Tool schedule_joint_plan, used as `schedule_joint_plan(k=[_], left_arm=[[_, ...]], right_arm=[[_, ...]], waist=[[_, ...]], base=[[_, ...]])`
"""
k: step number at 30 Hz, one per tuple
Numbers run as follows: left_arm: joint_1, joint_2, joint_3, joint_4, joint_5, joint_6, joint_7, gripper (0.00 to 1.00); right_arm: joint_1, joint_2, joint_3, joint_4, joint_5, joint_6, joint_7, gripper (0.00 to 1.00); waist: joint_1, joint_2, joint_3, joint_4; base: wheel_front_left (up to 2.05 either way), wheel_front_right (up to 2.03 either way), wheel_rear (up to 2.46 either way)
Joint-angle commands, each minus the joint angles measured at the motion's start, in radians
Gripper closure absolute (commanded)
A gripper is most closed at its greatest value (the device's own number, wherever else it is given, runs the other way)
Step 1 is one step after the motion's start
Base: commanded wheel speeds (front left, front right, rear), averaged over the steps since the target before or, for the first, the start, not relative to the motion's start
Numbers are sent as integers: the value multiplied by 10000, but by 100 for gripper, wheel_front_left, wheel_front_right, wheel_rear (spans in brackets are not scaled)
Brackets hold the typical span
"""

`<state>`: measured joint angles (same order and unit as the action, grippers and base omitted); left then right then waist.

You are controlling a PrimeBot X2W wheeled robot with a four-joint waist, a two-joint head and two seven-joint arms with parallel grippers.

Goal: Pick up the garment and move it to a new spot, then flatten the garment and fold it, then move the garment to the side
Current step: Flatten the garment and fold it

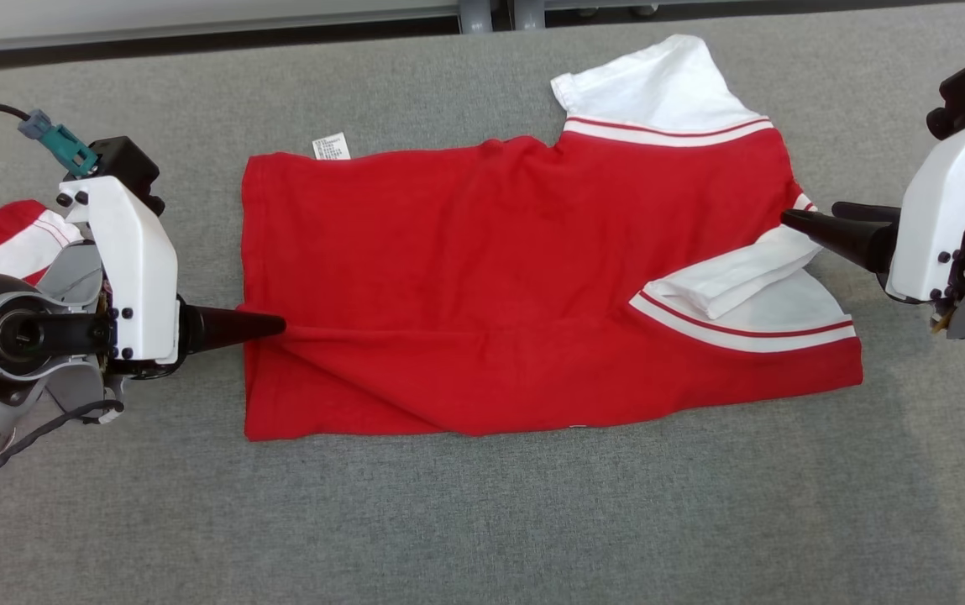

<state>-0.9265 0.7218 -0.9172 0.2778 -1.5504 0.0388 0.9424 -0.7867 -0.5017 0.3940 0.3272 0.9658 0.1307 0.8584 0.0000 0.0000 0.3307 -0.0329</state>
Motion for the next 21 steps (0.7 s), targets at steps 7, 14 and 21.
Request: schedule_joint_plan(k=[7,14,21], left_arm=[[450,212,379,-141,342,-544,-1237,0],[1422,333,1040,-633,1862,-808,-5014,0],[3216,245,1472,-1642,3555,394,-8995,0]], right_arm=[[716,62,-622,-507,-348,4,-1936,0],[1885,44,-1172,-1338,-848,4,-4974,0],[3759,161,-2025,-1784,-1479,4,-7495,0]], waist=[[0,0,-700,77],[0,0,-1360,178],[0,0,-1610,338]], base=[[0,0,0],[0,0,0],[0,0,0]])
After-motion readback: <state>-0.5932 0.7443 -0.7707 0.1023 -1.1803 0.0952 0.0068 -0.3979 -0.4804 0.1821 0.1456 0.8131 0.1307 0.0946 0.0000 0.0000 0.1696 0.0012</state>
